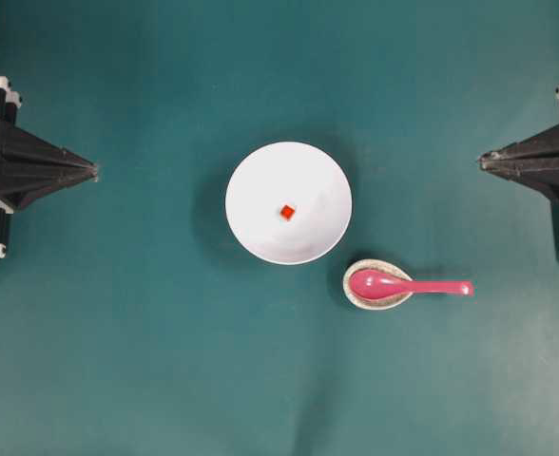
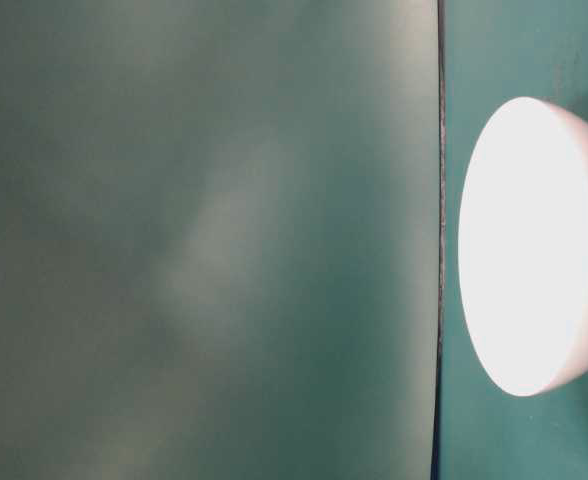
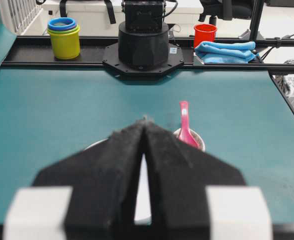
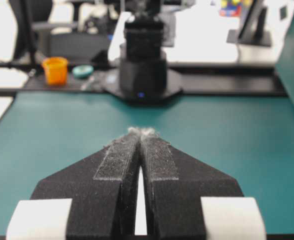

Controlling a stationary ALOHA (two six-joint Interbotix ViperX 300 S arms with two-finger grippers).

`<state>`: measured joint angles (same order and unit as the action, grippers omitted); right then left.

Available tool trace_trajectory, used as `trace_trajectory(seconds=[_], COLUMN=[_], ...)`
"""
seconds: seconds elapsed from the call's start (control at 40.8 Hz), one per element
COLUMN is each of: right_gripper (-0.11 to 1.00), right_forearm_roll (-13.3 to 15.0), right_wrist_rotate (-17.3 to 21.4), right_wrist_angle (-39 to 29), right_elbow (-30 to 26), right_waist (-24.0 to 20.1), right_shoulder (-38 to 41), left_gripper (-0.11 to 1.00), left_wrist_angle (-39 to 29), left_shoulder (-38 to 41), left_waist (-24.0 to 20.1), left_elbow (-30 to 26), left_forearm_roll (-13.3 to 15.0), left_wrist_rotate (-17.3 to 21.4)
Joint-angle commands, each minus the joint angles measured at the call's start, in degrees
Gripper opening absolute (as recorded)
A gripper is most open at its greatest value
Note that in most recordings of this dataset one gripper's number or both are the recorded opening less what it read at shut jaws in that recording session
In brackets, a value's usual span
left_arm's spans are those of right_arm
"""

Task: Grip the spoon and scoop the red block from the bowl with right arm.
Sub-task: 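Move the right gripper toward the pink spoon handle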

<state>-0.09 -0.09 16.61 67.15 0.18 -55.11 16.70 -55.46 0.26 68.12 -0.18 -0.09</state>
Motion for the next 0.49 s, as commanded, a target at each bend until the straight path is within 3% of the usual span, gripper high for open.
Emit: trace_trajectory(seconds=[0.0,0.025,0.147,0.466], right_gripper=[0.00,0.00,0.00,0.01], right_forearm_roll=[-0.1,-0.2,-0.4,-1.4], right_wrist_rotate=[0.2,0.4,1.5,3.1], right_wrist_angle=[-0.1,-2.8,-6.0,-5.7], right_elbow=[-1.0,-1.7,-2.8,-4.1], right_waist=[-0.1,0.0,-0.1,-0.4], right_shoulder=[0.7,1.4,2.5,2.7], left_gripper=[0.00,0.00,0.00,0.00], left_wrist_angle=[-4.0,-7.6,-8.4,-8.4], left_shoulder=[0.4,0.4,0.4,0.6], left_waist=[-0.3,-0.3,-0.3,-0.3], left_elbow=[-1.8,-2.5,-2.9,-2.9], left_forearm_roll=[-0.6,-0.6,-0.7,-0.6], left_wrist_rotate=[0.4,-0.7,-0.9,-0.9])
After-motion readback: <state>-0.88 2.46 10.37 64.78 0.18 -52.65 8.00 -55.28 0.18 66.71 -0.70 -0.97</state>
